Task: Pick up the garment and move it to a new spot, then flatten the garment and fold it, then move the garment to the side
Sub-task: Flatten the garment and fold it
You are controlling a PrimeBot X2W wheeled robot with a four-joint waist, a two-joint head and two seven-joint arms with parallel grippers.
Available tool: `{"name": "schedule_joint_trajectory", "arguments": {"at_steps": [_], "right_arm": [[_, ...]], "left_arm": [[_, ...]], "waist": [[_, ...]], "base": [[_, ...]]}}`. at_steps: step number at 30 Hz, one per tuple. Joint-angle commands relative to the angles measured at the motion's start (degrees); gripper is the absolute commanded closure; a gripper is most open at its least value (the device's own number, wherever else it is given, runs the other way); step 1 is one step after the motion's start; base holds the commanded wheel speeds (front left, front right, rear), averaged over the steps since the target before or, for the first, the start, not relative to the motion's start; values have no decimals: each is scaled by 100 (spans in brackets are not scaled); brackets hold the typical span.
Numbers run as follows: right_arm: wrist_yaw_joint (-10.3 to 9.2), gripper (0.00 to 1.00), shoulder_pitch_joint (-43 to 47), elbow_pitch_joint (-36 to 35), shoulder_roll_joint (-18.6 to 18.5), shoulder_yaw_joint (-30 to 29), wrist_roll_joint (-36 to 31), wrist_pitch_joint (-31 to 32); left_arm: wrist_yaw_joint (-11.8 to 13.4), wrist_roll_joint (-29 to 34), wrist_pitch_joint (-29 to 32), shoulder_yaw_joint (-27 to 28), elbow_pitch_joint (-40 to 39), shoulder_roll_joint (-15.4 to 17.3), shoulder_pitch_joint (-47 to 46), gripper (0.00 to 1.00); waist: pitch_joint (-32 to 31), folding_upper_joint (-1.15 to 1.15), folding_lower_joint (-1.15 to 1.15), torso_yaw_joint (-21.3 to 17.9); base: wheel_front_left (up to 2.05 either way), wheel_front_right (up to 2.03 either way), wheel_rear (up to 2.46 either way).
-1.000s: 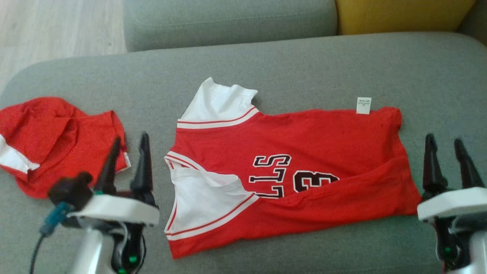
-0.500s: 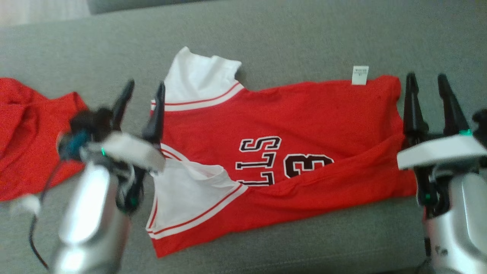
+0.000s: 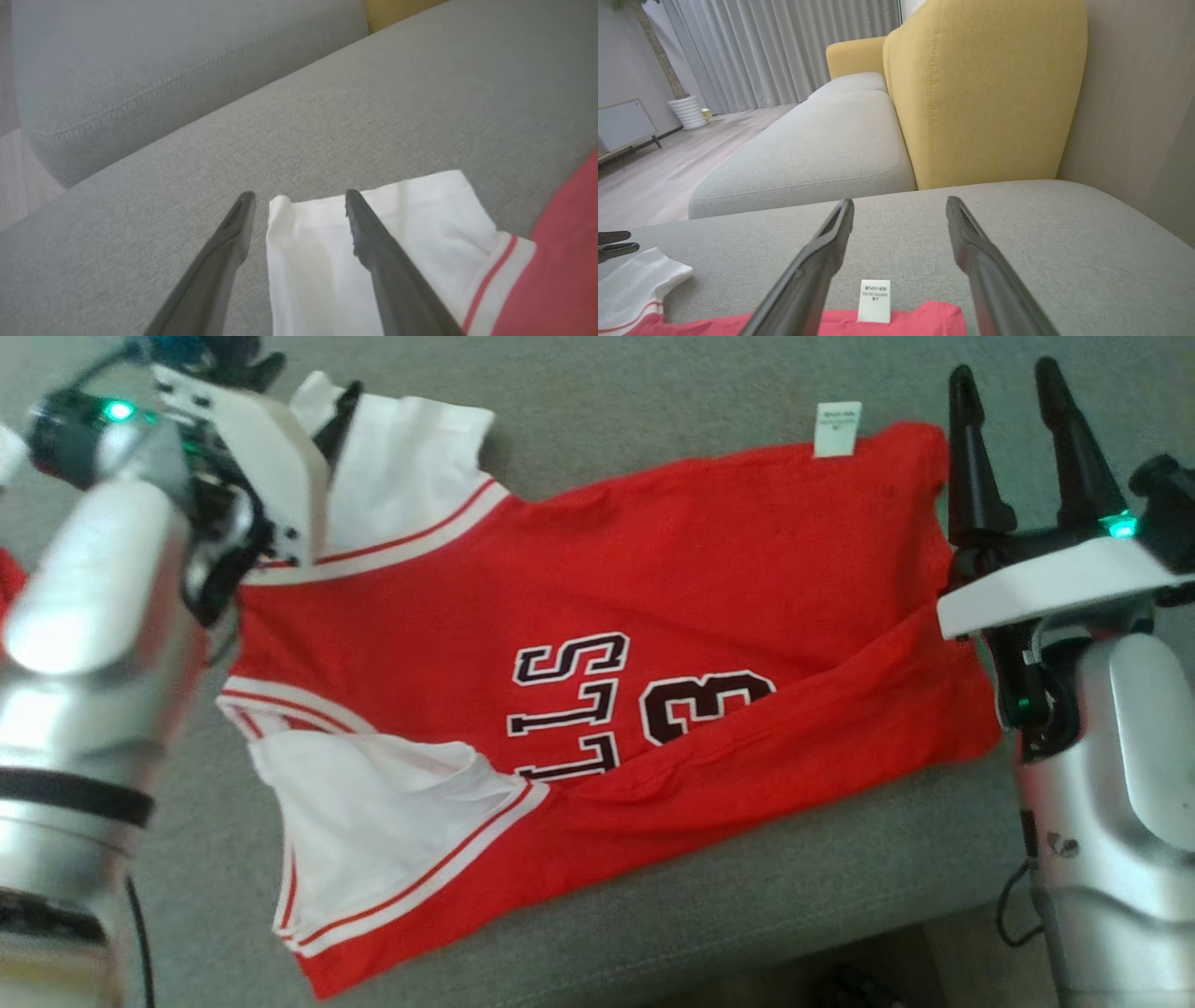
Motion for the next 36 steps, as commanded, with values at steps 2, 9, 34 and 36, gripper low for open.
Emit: {"name": "schedule_joint_trajectory", "arguments": {"at_steps": [2,9,34,36], "right_arm": [[-5,0,-144,-86,-55,141,62,-32],[-5,0,-213,107,-60,142,178,-139],[-5,0,-564,345,-343,-119,193,-33],[-5,0,-612,465,-436,-165,226,72]], "left_arm": [[9,-236,203,-124,34,488,-489,0],[9,-786,322,-851,350,780,-881,0],[8,-2249,-107,-1755,700,788,-1380,100],[8,-2289,-418,-1704,686,759,-1401,100]], "waist": [[146,0,-2,-175],[174,0,-2,-272],[305,0,-2,-57],[243,0,-2,51]], "base": [[0,0,0],[0,0,0],[0,0,0],[0,0,0]]}}
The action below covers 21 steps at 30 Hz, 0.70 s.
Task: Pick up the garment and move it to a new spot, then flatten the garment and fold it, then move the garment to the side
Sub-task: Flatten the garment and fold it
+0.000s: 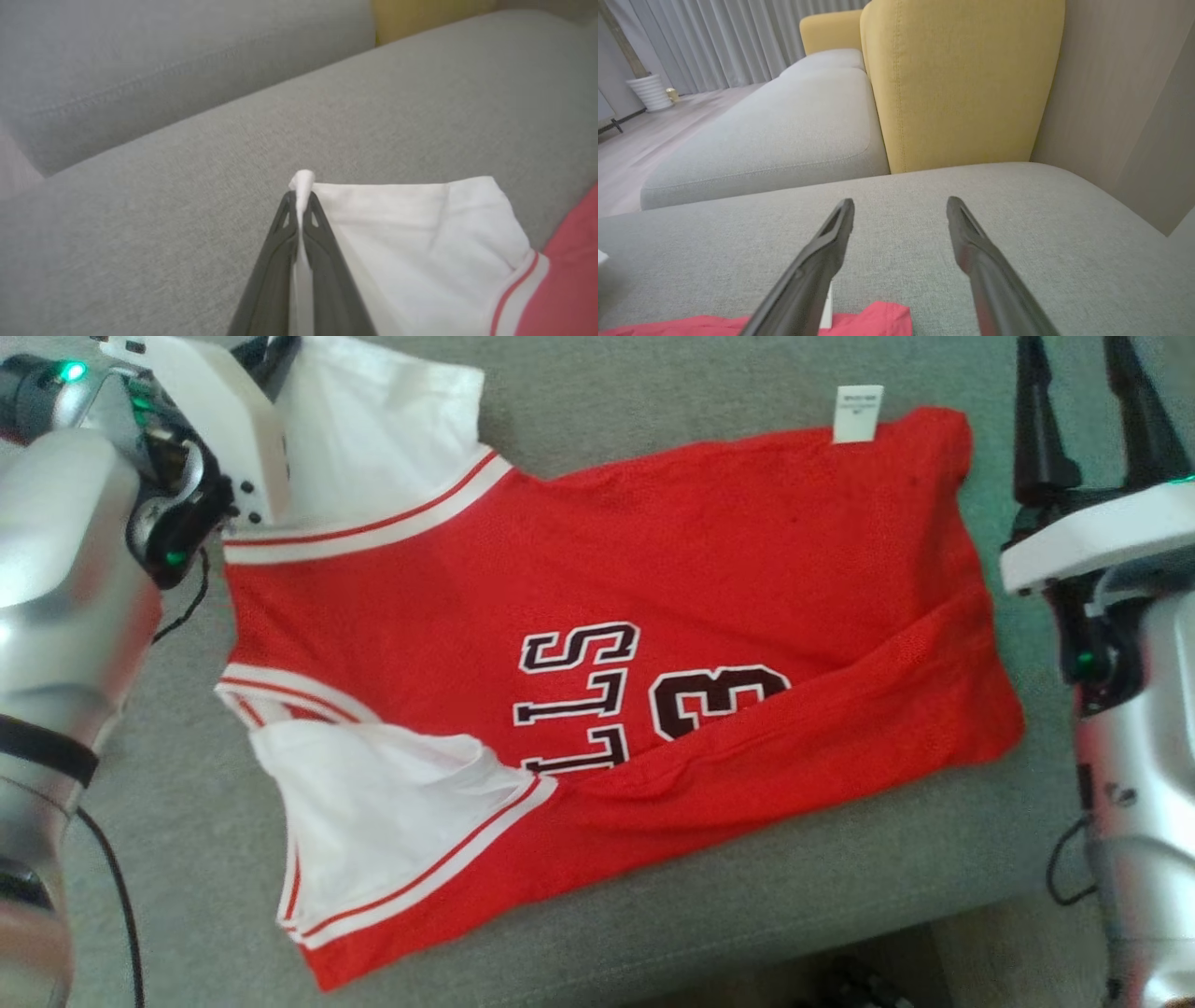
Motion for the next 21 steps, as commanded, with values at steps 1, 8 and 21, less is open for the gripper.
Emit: {"name": "schedule_joint_trajectory", "arguments": {"at_steps": [1,8,21], "right_arm": [[-5,0,-153,-59,-163,37,58,132],[-5,0,-320,617,-759,259,577,968],[-5,0,-493,1463,-1546,1014,1162,1883]], "left_arm": [[9,-23,-286,236,-150,173,-371,100],[9,-120,-976,196,-576,77,-59,100],[129,-213,-933,84,-1385,208,416,100]], "waist": [[-97,0,0,149],[-292,0,0,635],[-305,0,0,947]], "base": [[0,0,0],[0,0,0],[0,0,0]]}}
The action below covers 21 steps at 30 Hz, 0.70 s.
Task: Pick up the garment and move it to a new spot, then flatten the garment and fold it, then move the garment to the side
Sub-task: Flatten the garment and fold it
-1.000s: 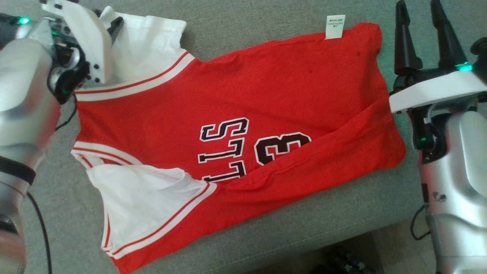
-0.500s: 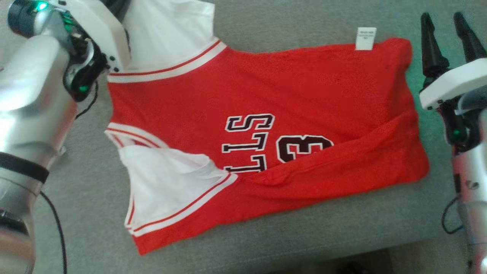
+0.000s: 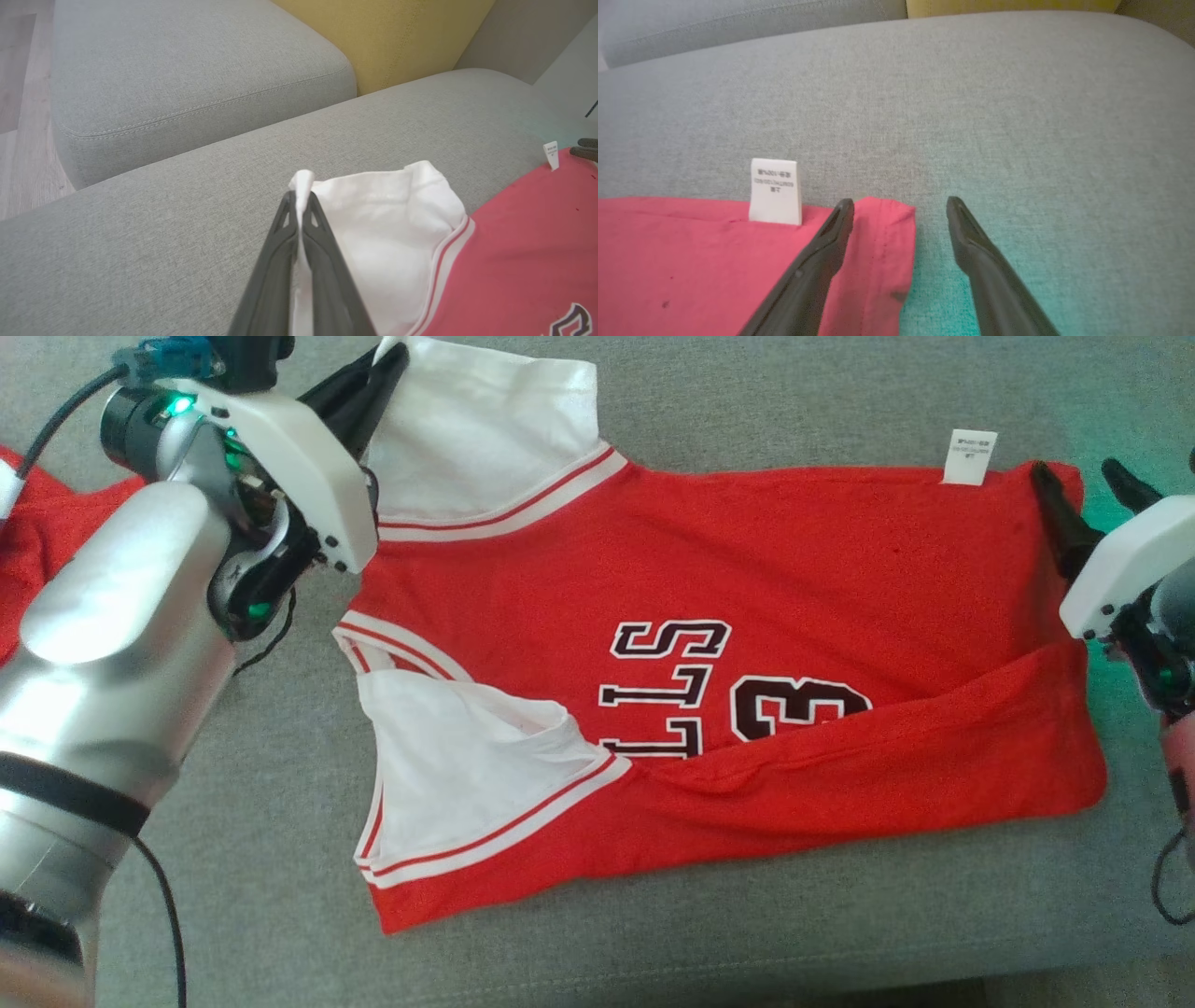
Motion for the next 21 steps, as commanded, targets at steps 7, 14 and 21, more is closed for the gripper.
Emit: {"name": "schedule_joint_trajectory", "arguments": {"at_steps": [7,14,21], "right_arm": [[-5,0,-301,146,-255,410,268,194],[-5,100,-408,266,-353,696,426,190],[-5,100,-866,550,-395,493,301,-649]], "left_arm": [[140,-69,87,236,-409,354,-162,100],[236,-95,133,260,-504,413,-164,100],[476,-51,-79,412,-411,420,-349,100]], "waist": [[118,0,0,21],[171,0,0,7],[225,0,0,5]], "base": [[0,0,0],[0,0,0],[0,0,0]]}}
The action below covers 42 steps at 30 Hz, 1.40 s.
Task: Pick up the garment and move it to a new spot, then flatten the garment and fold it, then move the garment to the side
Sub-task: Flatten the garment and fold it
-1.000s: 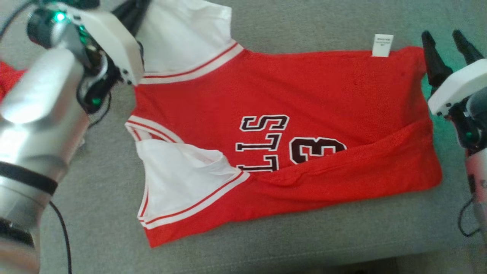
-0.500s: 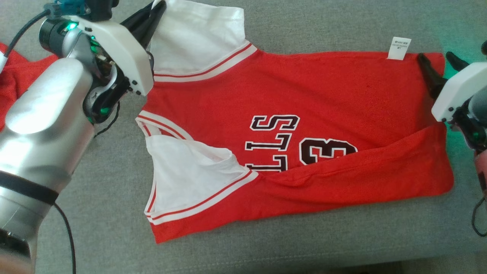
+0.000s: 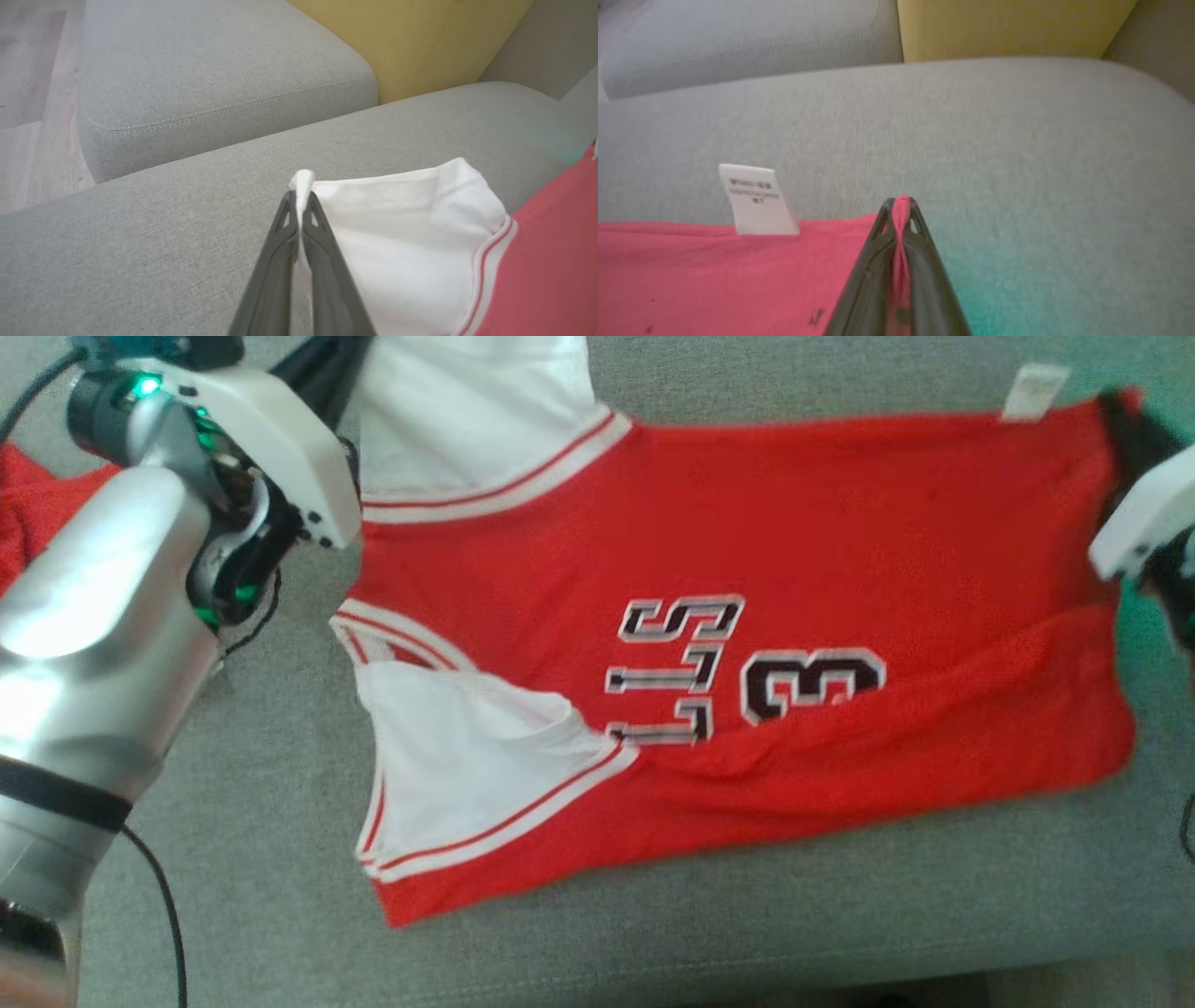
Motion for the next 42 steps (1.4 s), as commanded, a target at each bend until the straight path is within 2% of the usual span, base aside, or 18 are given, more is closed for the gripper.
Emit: {"name": "schedule_joint_trajectory", "arguments": {"at_steps": [1,11,14,18,23,30,31,42], "right_arm": [[-5,100,-186,-75,-104,-53,-62,-169],[-5,100,-925,820,146,-190,-513,-1119],[-5,100,-960,987,230,-66,-557,-1303],[-5,100,-855,1050,203,91,-495,-1576],[-5,100,-473,877,28,504,-253,-1493],[-5,100,240,391,-554,863,349,-1010],[-5,100,240,391,-554,863,349,-1010],[-5,100,1282,-775,-1427,1235,1219,227]], "left_arm": [[64,37,-100,287,-65,253,-381,100],[240,180,-830,451,562,-129,-863,100],[84,238,-925,320,763,-272,-852,100],[-40,372,-1071,158,860,-239,-708,100],[-149,460,-1099,-42,554,71,-261,100],[79,324,-819,-138,-655,742,670,100],[79,324,-819,-138,-655,742,670,100],[804,-118,237,-433,-3172,1942,2297,100]], "waist": [[11,0,0,0],[59,0,0,9],[13,0,0,30],[-141,0,0,34],[-414,0,0,32],[-818,0,0,122],[-818,0,0,122],[-1189,0,0,179]], "base": [[0,0,0],[0,0,0],[0,0,0],[0,0,0],[0,0,0],[0,0,0],[0,0,0],[0,0,0]]}}
